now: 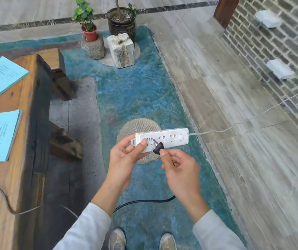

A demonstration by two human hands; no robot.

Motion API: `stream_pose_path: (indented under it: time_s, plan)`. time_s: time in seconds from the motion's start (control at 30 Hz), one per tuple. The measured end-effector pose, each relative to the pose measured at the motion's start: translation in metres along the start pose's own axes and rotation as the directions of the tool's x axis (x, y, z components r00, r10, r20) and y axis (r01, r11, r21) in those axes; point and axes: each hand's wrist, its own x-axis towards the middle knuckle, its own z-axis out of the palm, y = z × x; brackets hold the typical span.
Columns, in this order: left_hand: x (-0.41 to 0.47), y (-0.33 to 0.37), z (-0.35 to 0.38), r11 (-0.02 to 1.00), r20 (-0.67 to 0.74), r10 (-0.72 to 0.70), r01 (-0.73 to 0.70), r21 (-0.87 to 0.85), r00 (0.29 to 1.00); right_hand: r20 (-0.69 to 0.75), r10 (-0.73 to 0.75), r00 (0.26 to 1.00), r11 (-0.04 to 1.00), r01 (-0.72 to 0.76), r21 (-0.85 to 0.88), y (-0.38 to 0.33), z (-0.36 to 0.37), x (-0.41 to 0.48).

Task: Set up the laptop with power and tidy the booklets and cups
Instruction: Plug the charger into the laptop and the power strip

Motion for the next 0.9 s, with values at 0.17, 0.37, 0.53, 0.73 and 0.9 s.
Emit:
stream_pose_path:
  time_s: [0.17, 0.37, 0.53, 0.73, 0.9]
  plan:
    - [0.007, -0.004, 0.013, 0.999, 0.034, 0.006, -0.007, 0.038, 0.999, -0.034, -0.016, 0.999, 0.996, 0.013, -0.085, 0.003, -0.015, 0.014]
    - [0.017, -0.005, 0.025, 0.998, 0.047, -0.003, 0.000, 0.057, 0.999, -0.051, -0.017, 0.999, 0.987, 0.008, -0.158, 0.003, -0.023, 0.025]
    - [0.021, -0.004, 0.027, 0.998, 0.075, -0.003, -0.002, 0.069, 0.997, -0.049, -0.037, 0.998, 0.974, 0.025, -0.225, 0.000, -0.023, 0.031]
    - [0.021, -0.004, 0.024, 0.994, 0.124, 0.023, -0.036, 0.107, 0.992, -0.028, -0.022, 0.999, 0.966, 0.014, -0.257, -0.004, -0.022, 0.036]
    - [0.021, -0.003, 0.019, 0.990, 0.154, 0.047, -0.067, 0.127, 0.987, 0.020, -0.029, 0.999, 0.964, 0.034, -0.263, -0.007, -0.022, 0.040]
